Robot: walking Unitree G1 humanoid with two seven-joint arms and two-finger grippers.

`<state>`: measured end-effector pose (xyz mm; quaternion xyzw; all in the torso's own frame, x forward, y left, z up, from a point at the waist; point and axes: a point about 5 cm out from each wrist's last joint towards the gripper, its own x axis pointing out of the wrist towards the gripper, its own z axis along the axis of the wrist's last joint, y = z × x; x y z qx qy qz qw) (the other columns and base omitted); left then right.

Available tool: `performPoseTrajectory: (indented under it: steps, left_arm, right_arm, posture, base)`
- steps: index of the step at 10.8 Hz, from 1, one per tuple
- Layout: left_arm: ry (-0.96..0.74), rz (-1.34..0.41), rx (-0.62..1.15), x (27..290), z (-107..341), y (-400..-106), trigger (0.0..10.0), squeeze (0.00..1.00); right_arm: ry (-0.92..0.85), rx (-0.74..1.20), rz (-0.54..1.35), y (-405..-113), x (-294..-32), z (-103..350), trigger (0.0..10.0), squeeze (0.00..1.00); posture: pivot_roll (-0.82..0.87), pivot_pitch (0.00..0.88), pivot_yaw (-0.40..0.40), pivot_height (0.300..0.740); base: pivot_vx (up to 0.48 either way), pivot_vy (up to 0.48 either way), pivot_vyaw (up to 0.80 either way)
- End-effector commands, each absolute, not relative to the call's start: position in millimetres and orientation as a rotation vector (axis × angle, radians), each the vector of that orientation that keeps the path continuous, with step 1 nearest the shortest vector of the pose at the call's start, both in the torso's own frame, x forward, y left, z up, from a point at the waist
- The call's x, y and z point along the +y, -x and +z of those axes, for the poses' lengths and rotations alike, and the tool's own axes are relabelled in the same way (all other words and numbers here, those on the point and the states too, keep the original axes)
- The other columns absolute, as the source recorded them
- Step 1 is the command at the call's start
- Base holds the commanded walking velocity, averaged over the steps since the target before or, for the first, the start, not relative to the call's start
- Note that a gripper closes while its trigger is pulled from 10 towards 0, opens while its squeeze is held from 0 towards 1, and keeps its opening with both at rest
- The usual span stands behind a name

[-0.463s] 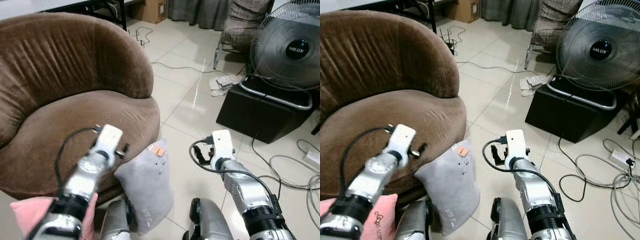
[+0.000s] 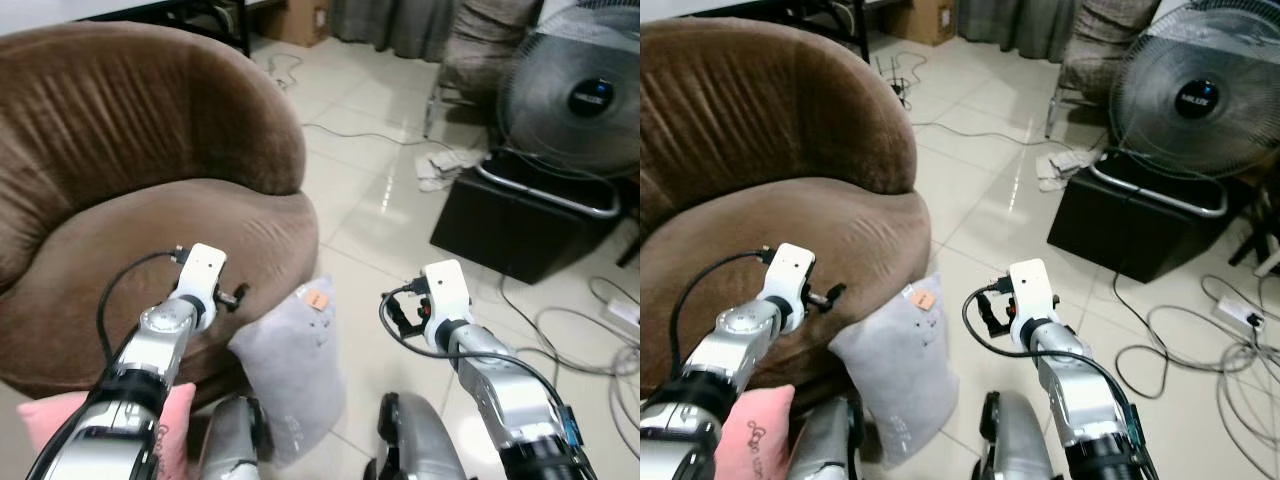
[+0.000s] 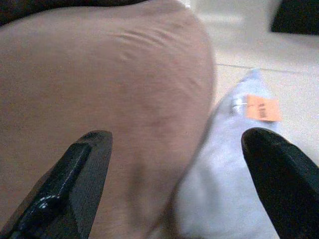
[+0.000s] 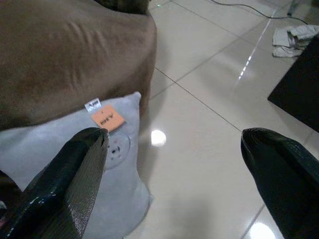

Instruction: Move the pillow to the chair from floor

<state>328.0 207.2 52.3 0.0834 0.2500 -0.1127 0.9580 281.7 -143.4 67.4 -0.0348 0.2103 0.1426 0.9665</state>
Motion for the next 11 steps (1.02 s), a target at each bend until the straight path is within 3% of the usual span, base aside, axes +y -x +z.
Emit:
performPoseTrajectory:
  steps: [1, 5, 11]
  left_arm:
    - [-0.086, -0.262, 0.564, 201.7, 47.0, -328.0, 10.0, 1.0]
    - [-0.175, -0.278, 0.69, 201.5, 21.7, -314.8, 10.0, 1.0]
    - [-0.266, -0.16, 0.604, 194.1, 18.1, -316.9, 10.0, 1.0]
  right_arm:
    - [0.073, 0.447, 0.301, -276.0, -146.7, 68.9, 10.0, 0.0]
    - [0.107, 0.514, 0.352, -251.7, -155.7, 73.3, 10.0, 0.0]
    - [0.139, 0.538, 0.513, -217.6, -148.4, 84.9, 10.0, 0.0]
  posture:
    - [0.0, 0.09, -0.055, 0.575]
    - [-0.06, 0.167, -0.064, 0.575]
    - [-0.12, 0.222, -0.057, 0.575]
  base:
    - [0.0, 0.0, 0.0]
    - [0.0, 0.0, 0.0]
    - [0.0, 0.0, 0.0]
